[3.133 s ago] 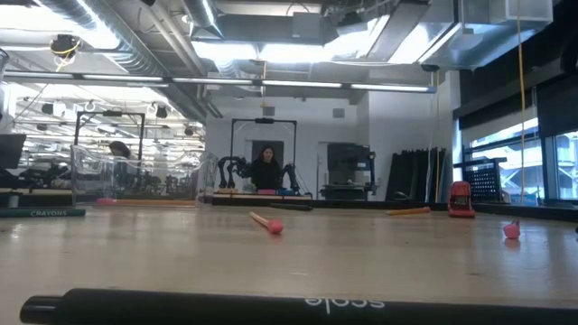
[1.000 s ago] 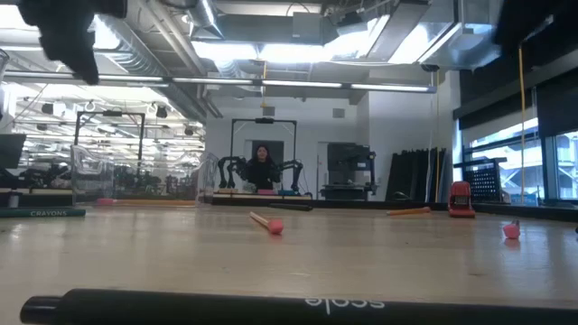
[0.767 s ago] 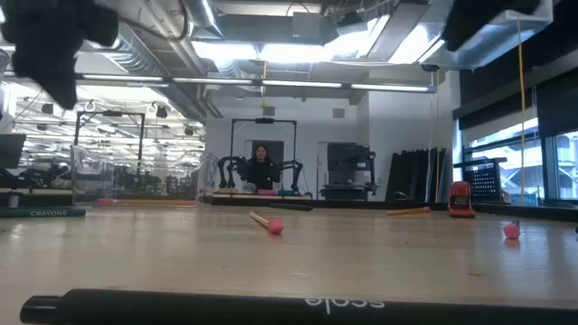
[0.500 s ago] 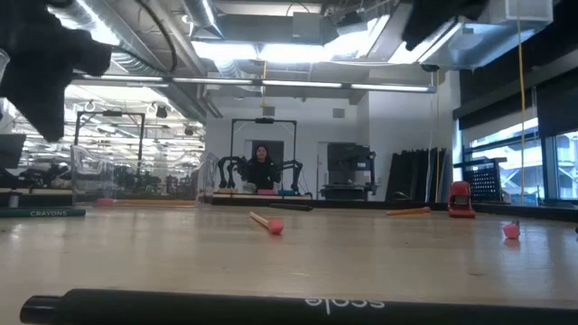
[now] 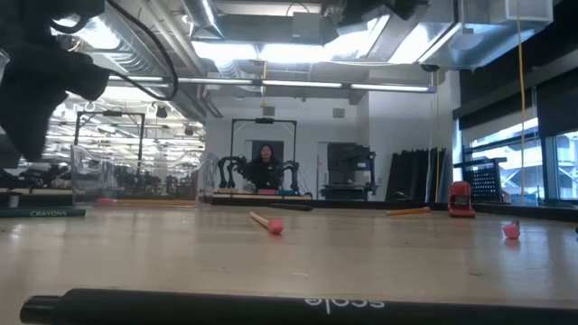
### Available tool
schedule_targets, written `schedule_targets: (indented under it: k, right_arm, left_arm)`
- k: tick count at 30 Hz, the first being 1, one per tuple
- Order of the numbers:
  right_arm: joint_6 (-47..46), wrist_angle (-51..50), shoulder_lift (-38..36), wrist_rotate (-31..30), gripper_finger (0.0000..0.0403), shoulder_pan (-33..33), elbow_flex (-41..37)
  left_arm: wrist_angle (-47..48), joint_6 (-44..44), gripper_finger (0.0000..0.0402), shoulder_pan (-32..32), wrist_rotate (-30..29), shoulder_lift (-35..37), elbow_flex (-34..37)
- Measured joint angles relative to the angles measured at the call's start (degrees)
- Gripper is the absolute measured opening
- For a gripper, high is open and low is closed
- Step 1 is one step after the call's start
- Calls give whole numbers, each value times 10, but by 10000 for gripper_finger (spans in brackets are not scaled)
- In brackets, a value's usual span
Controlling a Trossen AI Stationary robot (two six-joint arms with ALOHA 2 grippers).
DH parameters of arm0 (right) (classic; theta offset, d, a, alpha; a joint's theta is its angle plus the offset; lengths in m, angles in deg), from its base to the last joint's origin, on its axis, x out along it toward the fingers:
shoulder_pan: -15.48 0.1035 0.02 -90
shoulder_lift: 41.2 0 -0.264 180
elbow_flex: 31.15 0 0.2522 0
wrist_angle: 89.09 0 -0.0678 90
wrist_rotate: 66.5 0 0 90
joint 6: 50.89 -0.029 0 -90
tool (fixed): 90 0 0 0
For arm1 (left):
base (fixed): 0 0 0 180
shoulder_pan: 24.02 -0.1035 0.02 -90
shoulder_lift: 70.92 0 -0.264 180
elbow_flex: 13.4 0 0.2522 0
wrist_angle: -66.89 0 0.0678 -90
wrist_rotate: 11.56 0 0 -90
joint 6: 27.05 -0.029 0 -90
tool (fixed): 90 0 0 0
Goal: Sort crayons/erasers/pens/pencils in bins
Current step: Put the black pen into the bottom left transparent bin
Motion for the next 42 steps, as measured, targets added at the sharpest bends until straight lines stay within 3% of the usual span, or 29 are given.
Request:
schedule_targets:
  k: [5, 10, 27, 42]
  right_arm:
    - [2, 0, 0, 0, 124, -7, 0]
    - [27, 0, 0, 0, 124, -7, 0]
    - [31, -3, 0, 0, 124, -7, 0]
    - [31, -3, 0, 0, 124, -7, 0]
  left_arm:
    - [0, 3, 79, 1, 43, -7, 0]
    - [0, -8, 79, 1, 48, -40, 0]
    - [-68, -7, 79, -31, -8, -184, 0]
    - [-88, -11, 79, -45, -22, -226, 0]
